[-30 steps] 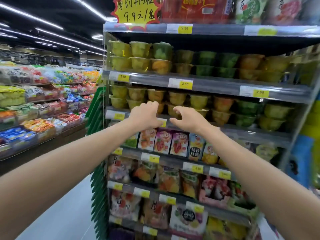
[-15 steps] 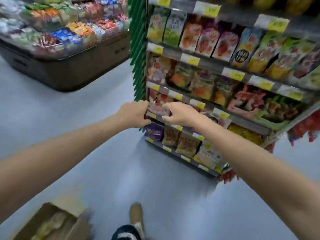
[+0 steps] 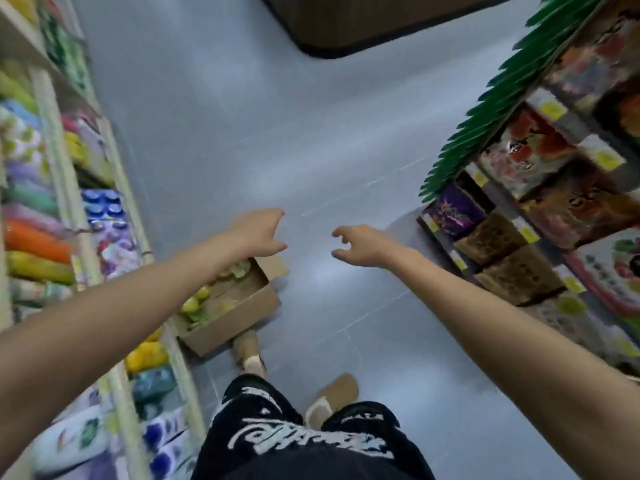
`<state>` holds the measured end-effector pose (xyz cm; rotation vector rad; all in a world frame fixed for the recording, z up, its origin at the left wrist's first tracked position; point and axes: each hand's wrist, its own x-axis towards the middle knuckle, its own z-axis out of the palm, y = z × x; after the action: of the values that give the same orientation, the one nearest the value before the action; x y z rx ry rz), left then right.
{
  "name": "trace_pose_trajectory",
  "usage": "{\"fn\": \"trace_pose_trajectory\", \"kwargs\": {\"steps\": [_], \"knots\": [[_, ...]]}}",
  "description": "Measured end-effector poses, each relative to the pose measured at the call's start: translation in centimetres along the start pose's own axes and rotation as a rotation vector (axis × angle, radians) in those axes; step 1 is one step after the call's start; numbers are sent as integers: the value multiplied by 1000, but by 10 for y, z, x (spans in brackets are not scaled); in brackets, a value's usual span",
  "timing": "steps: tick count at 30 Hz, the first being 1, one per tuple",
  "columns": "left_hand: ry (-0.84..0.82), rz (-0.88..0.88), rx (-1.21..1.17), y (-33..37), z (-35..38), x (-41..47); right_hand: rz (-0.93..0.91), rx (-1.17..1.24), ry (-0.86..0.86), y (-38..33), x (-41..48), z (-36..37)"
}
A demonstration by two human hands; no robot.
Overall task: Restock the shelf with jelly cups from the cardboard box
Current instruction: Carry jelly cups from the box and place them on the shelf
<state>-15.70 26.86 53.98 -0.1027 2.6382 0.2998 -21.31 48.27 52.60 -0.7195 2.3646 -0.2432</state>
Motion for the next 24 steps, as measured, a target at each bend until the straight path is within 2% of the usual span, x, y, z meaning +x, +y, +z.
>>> {"fn": "trace_pose_trajectory", "kwargs": {"steps": [4, 9, 13, 24], "knots": [[-10, -160, -111, -92, 1, -13, -106, -47, -64, -66, 57, 5], [-28, -290, -73, -192, 4, -23, -181, -107, -140, -146, 132, 17], [-79, -355, -129, -258, 16, -17, -215, -143, -191, -200, 187, 34], [-194, -510, -321, -354, 97, 5, -234, -189, -405, -265, 278, 111]]}}
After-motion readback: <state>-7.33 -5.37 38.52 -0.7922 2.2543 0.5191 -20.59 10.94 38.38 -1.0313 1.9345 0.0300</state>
